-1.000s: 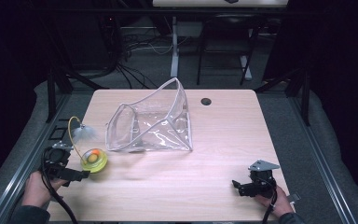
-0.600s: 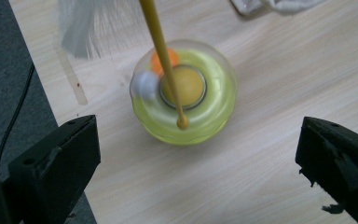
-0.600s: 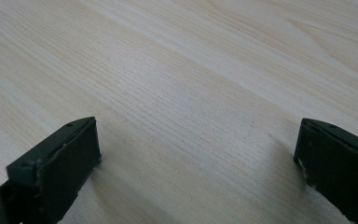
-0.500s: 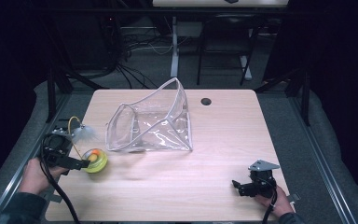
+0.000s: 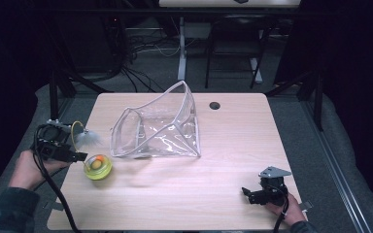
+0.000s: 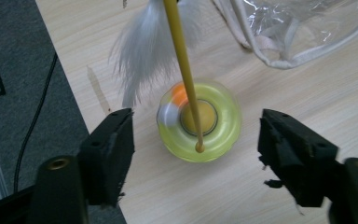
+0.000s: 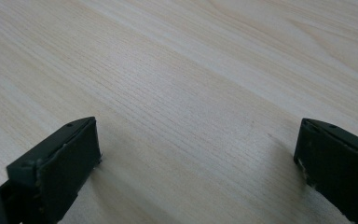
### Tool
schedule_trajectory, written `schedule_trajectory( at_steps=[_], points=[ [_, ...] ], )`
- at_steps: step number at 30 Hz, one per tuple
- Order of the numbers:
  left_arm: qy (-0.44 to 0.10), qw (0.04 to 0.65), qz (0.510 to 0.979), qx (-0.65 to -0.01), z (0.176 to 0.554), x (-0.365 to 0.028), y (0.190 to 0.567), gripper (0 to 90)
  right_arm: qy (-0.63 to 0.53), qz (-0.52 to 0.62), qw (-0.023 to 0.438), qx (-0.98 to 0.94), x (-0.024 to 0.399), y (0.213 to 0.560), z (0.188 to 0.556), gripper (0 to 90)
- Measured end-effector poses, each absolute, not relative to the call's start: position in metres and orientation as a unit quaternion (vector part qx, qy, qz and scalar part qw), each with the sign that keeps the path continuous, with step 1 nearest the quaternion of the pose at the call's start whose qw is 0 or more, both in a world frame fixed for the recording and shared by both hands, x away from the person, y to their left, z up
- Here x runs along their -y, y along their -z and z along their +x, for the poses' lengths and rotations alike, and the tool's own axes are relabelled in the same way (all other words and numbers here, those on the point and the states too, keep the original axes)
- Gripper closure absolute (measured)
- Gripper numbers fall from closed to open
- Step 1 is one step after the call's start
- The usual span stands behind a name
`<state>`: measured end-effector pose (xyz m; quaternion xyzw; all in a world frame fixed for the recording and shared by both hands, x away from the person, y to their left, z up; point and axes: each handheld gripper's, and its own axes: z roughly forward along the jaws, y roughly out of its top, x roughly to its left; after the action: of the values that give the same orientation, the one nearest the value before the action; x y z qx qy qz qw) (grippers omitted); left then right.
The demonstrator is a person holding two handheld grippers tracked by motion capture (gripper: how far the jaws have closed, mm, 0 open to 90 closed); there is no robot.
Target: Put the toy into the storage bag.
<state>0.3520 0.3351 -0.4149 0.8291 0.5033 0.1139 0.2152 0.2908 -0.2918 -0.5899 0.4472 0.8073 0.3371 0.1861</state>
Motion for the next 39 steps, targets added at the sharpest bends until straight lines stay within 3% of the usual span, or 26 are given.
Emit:
schedule_trajectory(
  at_steps=[5, 13, 27, 39],
  points=[
    [-0.108, 0.209, 0.834, -0.499, 0.358, -0.334, 0.405, 44.8, -0.339, 0.447, 0.185, -0.807, 0.292, 0.590, 0.291, 0.0],
    [-0.094, 0.215, 0.833, -0.501, 0.363, -0.335, 0.399, 61.8, -0.337, 0.447, 0.186, -0.807, 0.292, 0.590, 0.291, 0.0],
    [-0.093, 0.205, 0.826, -0.517, 0.365, -0.336, 0.401, 83.1, -0.337, 0.447, 0.186, -0.807, 0.292, 0.590, 0.291, 0.0],
    [-0.094, 0.187, 0.835, -0.509, 0.366, -0.329, 0.396, 88.0, -0.337, 0.447, 0.186, -0.807, 0.292, 0.590, 0.291, 0.0]
  ],
)
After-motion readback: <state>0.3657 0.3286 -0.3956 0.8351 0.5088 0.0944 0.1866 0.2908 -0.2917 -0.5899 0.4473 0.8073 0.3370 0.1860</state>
